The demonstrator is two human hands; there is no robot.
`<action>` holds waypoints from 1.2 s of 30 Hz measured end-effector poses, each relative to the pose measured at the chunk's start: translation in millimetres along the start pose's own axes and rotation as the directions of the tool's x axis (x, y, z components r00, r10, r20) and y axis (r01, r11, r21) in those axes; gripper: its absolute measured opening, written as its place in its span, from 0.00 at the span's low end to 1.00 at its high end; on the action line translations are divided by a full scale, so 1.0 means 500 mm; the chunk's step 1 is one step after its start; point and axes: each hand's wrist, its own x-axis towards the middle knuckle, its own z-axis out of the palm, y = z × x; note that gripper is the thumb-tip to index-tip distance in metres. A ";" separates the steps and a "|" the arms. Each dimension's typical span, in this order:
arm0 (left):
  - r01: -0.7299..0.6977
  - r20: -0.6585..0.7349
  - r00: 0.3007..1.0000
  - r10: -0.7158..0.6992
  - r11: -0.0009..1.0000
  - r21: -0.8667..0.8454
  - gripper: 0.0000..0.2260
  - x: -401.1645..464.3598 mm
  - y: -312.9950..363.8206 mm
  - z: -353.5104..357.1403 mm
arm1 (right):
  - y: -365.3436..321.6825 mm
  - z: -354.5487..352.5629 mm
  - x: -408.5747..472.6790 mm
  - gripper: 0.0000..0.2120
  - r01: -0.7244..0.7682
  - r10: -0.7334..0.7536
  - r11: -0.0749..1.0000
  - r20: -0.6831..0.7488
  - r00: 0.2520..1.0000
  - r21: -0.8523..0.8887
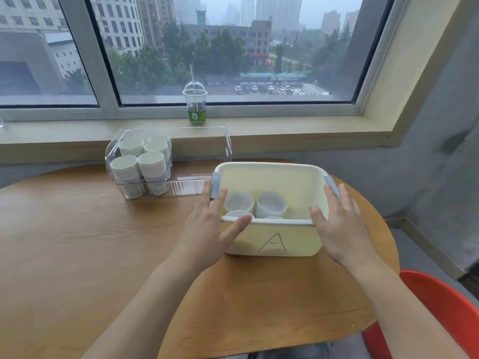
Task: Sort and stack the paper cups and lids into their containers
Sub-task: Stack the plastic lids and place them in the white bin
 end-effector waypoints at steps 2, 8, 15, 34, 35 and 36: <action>-0.011 0.010 1.000 0.011 1.000 0.012 0.46 0.032 0.005 0.013 | 0.011 0.001 0.030 0.32 -0.006 0.006 1.000 -0.016 1.000 0.001; -0.072 -0.020 0.997 0.074 0.995 0.065 0.48 0.134 0.003 0.056 | 0.044 0.007 0.127 0.31 -0.018 0.017 1.000 -0.046 0.999 -0.009; -0.040 0.014 0.999 0.038 0.990 0.133 0.48 0.251 0.016 0.086 | 0.062 0.018 0.249 0.32 -0.037 0.036 0.999 -0.063 0.997 -0.006; 0.026 -0.009 1.000 -0.024 0.953 0.302 0.49 0.518 -0.033 0.093 | 0.025 0.099 0.575 0.38 0.048 -0.048 0.998 0.003 0.999 0.039; 0.029 -0.021 0.999 -0.024 0.952 0.306 0.48 0.523 -0.036 0.094 | 0.025 0.103 0.588 0.39 0.054 -0.054 0.998 0.005 0.999 0.036; 0.025 -0.034 0.999 -0.016 0.951 0.309 0.48 0.527 -0.038 0.096 | 0.024 0.107 0.599 0.40 0.061 -0.062 0.998 0.006 0.998 0.028</action>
